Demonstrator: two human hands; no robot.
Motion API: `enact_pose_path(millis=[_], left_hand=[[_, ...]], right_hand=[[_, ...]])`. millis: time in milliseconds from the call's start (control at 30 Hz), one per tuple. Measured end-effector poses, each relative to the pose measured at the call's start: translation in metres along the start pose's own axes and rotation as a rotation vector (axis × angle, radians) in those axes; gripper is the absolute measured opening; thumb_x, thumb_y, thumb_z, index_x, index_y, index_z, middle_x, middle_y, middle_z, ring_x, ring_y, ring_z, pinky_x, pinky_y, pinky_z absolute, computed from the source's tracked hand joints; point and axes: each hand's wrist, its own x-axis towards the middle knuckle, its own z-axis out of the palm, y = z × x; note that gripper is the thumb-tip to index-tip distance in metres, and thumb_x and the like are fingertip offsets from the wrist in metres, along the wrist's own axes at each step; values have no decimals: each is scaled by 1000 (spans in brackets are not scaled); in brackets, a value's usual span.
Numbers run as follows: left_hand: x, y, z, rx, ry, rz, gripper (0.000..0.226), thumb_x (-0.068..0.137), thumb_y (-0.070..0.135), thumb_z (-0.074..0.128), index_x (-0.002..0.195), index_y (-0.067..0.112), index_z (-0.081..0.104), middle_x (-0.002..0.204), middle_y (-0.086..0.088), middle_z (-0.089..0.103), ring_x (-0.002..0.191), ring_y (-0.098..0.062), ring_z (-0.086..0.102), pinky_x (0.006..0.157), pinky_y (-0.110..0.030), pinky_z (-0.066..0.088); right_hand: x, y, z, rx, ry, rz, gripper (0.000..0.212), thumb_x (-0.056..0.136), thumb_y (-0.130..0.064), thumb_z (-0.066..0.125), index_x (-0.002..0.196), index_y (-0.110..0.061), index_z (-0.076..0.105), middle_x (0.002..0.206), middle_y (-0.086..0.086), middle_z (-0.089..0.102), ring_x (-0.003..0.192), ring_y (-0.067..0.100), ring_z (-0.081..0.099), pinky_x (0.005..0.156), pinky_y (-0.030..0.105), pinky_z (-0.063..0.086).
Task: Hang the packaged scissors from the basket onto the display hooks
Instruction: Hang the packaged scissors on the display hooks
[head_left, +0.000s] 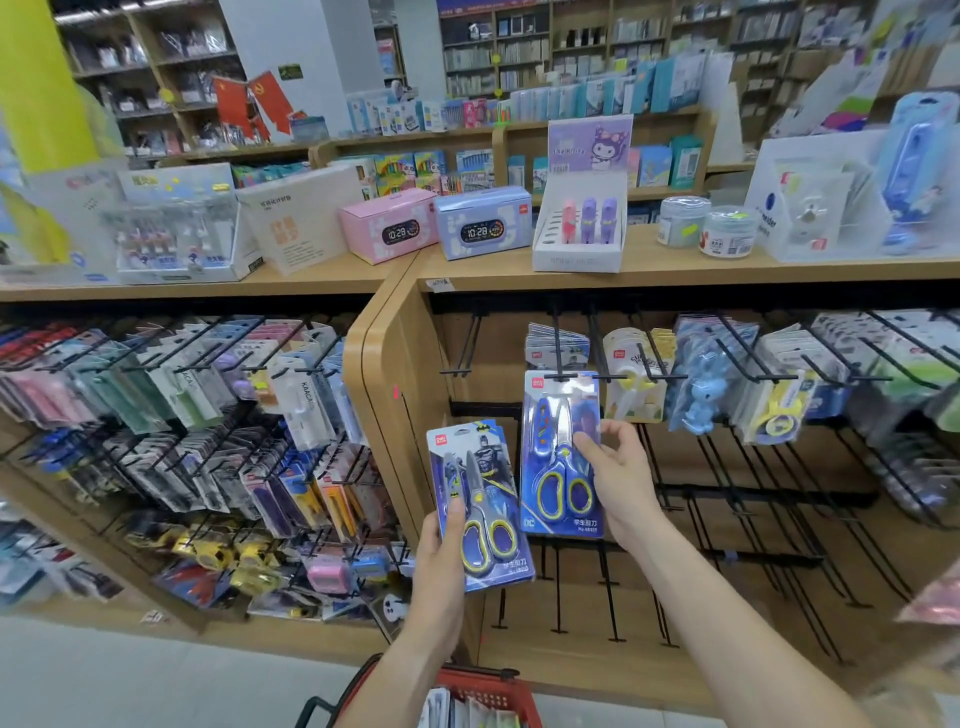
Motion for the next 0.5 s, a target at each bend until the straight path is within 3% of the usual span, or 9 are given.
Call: enact_pose_path(millis=[100, 200, 267, 400, 500], left_hand=[[-5, 5, 0, 27, 6, 11, 38, 103, 50, 57, 133, 28, 61, 121, 4, 78, 109, -18, 76, 105, -49, 56], [-4, 5, -1, 33, -3, 31, 34, 104, 45, 58, 129, 23, 62, 115, 0, 80, 106, -22, 77, 102, -51, 57], [-4, 5, 0, 40, -13, 28, 33, 104, 45, 58, 129, 23, 62, 116, -1, 79, 107, -24, 77, 103, -51, 56], [-4, 7, 4, 54, -38, 47, 34, 104, 46, 57, 130, 24, 62, 119, 1, 79, 111, -21, 75, 106, -50, 55], [-5, 10, 8, 58, -53, 36, 33, 104, 45, 58, 127, 23, 63, 119, 0, 79, 110, -22, 76, 104, -47, 56]], right_hand=[[12, 7, 0, -52, 50, 11, 17, 100, -26, 68, 103, -26, 51, 106, 8, 78, 103, 37, 73, 91, 58, 57], [29, 2, 7, -112, 129, -13, 17, 102, -24, 66, 106, -17, 51, 101, 0, 71, 91, 20, 66, 70, 34, 52], [50, -4, 13, -134, 180, 6, 18, 100, -24, 68, 103, -14, 54, 97, -1, 65, 91, 19, 59, 67, 29, 45], [94, -1, 12, -135, 212, 139, 27, 92, -34, 78, 99, -16, 60, 113, 8, 72, 104, 27, 68, 85, 40, 56], [98, 3, 5, -237, 256, 146, 38, 87, -37, 83, 110, -15, 62, 120, 6, 69, 110, 26, 64, 95, 41, 54]])
